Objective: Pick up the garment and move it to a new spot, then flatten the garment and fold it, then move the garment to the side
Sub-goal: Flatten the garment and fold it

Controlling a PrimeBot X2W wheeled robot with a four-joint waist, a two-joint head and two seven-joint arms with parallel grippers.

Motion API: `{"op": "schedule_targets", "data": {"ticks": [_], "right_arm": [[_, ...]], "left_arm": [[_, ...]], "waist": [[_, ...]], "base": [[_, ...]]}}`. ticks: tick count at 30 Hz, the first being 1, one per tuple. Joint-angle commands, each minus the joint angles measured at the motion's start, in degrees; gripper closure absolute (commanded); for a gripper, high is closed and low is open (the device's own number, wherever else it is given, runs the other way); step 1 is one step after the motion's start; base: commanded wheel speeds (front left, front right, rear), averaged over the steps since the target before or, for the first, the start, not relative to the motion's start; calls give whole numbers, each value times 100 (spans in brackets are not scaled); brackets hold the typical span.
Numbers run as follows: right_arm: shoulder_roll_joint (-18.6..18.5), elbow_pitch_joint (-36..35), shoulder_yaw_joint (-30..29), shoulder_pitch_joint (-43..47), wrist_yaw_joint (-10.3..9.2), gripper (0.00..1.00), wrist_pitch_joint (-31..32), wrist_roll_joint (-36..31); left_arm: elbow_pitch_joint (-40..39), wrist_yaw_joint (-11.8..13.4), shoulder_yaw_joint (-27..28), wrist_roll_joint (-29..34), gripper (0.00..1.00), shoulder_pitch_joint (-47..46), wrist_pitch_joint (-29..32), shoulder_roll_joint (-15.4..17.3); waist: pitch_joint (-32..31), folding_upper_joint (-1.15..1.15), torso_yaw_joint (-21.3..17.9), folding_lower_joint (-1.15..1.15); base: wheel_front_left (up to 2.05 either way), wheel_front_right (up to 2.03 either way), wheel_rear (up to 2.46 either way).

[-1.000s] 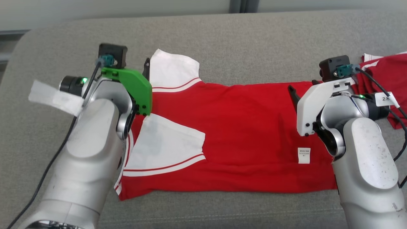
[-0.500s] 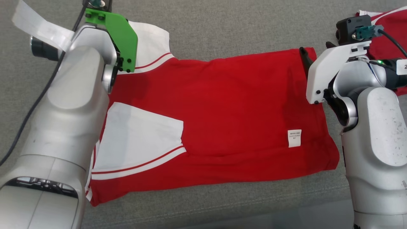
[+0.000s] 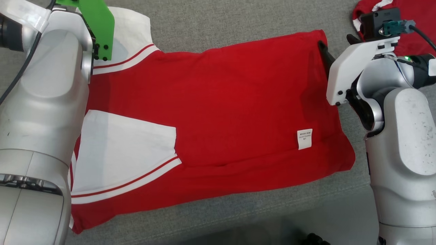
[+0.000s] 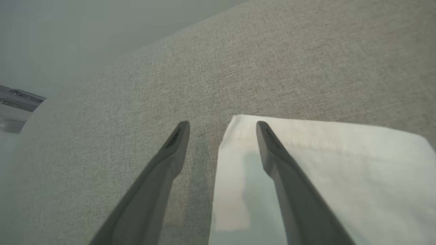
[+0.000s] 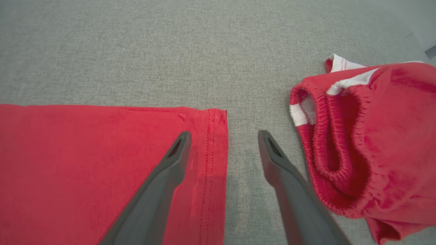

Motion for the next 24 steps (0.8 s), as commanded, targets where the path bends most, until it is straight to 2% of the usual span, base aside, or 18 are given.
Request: {"op": "schedule_targets", "data": {"ticks": [1,7,8,9,11,12,14,15,19,22,24], "right_arm": [[-8,-49,-27,-78,-6,0,-36,-55],[-8,-77,-83,-82,-6,0,-3,-96],[-8,-76,-82,-78,-6,0,1,-100],[-8,-77,-81,-66,-6,0,14,-101],[-8,-66,-78,-55,-6,0,33,-104],[-8,-66,-78,-55,-6,0,33,-104],[-8,-50,-62,-53,-6,0,66,-92],[-8,-39,-47,-55,-6,0,85,-88],[-10,-21,-5,-108,-6,0,145,-72],[-9,-44,1,-132,-6,0,147,-68],[-9,-59,-1,-129,-6,0,155,-71]], "left_arm": [[57,43,-17,30,0,-112,-54,26],[285,96,-32,-47,0,-145,-93,-61],[315,100,-37,-54,5,-146,-104,-79],[342,92,-37,-75,16,-149,-115,-99],[382,26,-40,-106,51,-167,-139,-144],[382,26,-40,-106,51,-167,-139,-144],[393,-9,-50,-132,64,-196,-193,-175],[403,-10,-57,-133,67,-211,-237,-179],[499,11,-79,-149,54,-244,-361,-130],[566,13,-76,-185,52,-275,-425,-90],[609,22,-73,-192,55,-305,-473,-70]], "waist": [[119,0,-26,-1],[154,0,46,-1],[148,0,56,-1],[138,0,65,-1],[116,0,80,-1],[116,0,80,-1],[95,0,77,-1],[88,0,69,-1],[108,0,13,-1],[150,0,-8,-1],[175,0,-11,-1]], "base": [[0,0,0],[0,0,0],[0,0,0],[0,0,0],[0,0,0],[0,0,0],[0,0,0],[0,0,0],[0,0,0],[0,0,0],[0,0,0]]}}
